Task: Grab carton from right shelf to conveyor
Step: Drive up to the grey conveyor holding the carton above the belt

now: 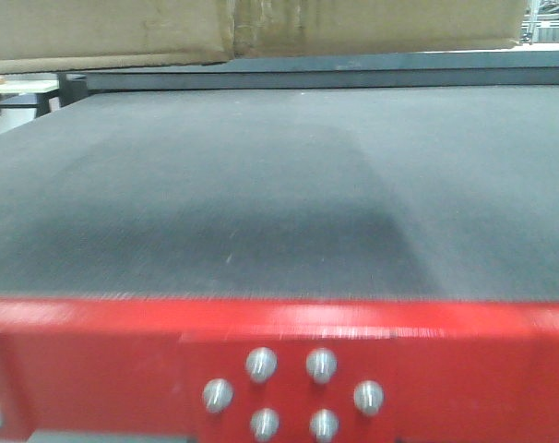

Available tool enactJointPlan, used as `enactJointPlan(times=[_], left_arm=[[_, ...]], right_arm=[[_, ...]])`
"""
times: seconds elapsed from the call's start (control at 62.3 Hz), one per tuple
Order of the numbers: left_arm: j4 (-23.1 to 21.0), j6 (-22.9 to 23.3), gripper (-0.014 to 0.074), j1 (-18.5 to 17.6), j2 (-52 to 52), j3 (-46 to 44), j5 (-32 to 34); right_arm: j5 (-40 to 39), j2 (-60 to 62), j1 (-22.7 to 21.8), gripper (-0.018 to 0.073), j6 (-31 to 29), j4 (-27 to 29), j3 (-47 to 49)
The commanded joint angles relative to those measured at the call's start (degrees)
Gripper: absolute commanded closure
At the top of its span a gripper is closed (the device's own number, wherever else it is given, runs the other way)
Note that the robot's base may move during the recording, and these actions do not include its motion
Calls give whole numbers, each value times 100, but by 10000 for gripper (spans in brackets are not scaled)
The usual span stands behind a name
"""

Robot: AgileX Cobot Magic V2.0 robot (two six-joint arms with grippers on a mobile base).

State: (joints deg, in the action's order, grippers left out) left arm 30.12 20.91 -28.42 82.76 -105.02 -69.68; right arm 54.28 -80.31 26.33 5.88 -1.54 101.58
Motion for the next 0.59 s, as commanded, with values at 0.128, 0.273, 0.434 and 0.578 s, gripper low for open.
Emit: enactJointPlan(times=[0.128,0.273,0.434,0.578], left_arm=[[384,-74,613,1,-51,-43,109],[384,-74,613,1,-51,-43,109],[384,-74,613,1,-51,-43,157],[384,-74,613,1,-51,-43,317]], right_arm=[[-222,100,11,619,-86,53,45],[-222,100,11,619,-86,53,45],[-222,100,11,619,-86,53,45],[-222,100,11,619,-86,53,45]])
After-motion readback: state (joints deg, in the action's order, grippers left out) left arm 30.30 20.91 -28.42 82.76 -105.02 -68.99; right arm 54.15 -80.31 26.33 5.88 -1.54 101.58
